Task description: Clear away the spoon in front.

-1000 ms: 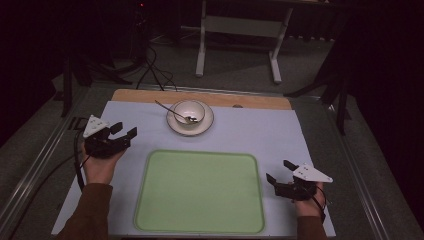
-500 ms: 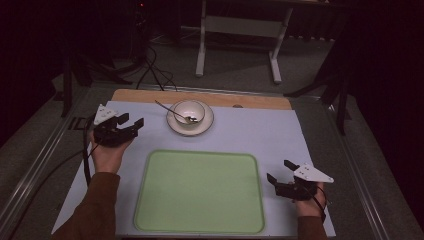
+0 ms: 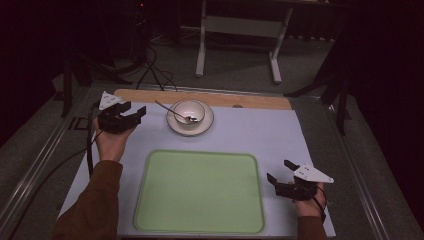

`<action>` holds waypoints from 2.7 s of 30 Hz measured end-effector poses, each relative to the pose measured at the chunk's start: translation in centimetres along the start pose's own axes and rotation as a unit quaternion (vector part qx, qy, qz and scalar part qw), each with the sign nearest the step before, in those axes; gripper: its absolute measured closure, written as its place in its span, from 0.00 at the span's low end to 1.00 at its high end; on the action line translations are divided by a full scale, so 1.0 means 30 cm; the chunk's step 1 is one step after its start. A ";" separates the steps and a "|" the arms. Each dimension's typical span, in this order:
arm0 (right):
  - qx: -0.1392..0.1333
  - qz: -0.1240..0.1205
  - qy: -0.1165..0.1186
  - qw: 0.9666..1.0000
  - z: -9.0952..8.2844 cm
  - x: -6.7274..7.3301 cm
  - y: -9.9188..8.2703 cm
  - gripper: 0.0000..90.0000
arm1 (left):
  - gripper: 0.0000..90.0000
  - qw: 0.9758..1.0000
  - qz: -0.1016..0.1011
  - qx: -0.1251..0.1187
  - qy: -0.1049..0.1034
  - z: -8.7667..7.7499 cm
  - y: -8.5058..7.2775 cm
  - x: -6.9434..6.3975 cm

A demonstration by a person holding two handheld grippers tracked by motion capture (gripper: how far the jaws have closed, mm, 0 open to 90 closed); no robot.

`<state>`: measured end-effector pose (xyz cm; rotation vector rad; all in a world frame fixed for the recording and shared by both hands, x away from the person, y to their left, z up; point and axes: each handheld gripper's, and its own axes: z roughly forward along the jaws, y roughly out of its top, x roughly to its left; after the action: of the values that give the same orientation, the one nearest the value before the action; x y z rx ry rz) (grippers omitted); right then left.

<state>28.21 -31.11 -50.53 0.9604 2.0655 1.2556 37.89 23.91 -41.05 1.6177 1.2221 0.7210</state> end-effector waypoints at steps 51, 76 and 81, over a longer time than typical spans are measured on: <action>-0.001 0.001 0.017 1.000 0.013 0.009 0.006 0.18 | 0.83 0.998 -0.021 0.052 -0.041 0.354 -0.043 -0.048; 0.000 -0.001 0.015 1.000 0.012 0.015 0.005 0.18 | 1.00 0.998 -0.007 -0.027 -0.062 0.204 0.051 -0.090; -0.003 -0.002 0.013 1.000 0.010 0.014 0.006 0.18 | 1.00 0.997 0.002 -0.043 -0.068 0.149 0.076 -0.090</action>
<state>28.22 -30.58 -50.53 0.9419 2.0802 1.2781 41.75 19.77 -40.38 1.5721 1.0757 0.6469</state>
